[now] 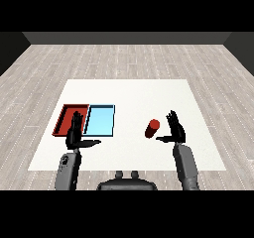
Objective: Pick the red can and put it in the red box
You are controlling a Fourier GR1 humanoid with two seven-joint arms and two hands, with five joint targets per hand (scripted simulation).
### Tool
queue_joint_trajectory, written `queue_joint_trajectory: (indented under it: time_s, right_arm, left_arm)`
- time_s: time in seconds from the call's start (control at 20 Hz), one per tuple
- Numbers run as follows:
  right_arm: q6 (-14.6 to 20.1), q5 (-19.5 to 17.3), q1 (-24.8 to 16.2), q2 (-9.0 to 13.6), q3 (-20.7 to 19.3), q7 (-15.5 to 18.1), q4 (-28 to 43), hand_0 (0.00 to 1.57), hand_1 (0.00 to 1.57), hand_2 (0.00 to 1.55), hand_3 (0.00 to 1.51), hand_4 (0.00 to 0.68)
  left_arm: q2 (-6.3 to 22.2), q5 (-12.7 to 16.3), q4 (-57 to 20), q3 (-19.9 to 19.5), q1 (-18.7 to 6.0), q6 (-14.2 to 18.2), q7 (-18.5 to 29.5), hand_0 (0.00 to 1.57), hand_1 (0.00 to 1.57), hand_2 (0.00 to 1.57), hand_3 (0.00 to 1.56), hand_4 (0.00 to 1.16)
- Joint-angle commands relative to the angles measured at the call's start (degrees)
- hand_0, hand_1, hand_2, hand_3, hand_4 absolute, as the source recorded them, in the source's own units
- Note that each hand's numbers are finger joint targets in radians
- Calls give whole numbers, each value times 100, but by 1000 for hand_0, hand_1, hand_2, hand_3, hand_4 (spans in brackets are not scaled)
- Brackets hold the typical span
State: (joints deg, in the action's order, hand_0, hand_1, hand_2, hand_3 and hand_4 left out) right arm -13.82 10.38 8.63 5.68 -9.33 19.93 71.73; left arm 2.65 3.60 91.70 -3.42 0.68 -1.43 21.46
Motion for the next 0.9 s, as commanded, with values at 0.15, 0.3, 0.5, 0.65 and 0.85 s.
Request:
queue_joint_trajectory:
  time_s: [0.15,0.3,0.5,0.65,0.85]
  right_arm:
    - [184,-49,362,-172,111,206,-621,0,0,0,0,0]
    - [-19,-7,211,-175,131,594,-803,0,0,0,0,0]
    - [111,26,288,-393,155,790,-1196,0,0,0,0,0]
    - [128,110,364,-371,162,633,-1237,0,0,0,0,0]
    - [-103,188,464,-35,-4,832,-1527,0,0,0,0,0]
  left_arm:
    - [183,179,-459,-285,-338,-186,176,0,0,0,0,0]
    - [61,87,267,-94,114,-7,-165,0,0,0,0,0]
    - [2,91,-337,-99,50,-184,404,0,0,0,0,0]
    - [-54,-9,770,140,337,54,-441,0,0,0,0,0]
    - [48,257,197,-137,-70,-141,-173,0,0,0,0,0]
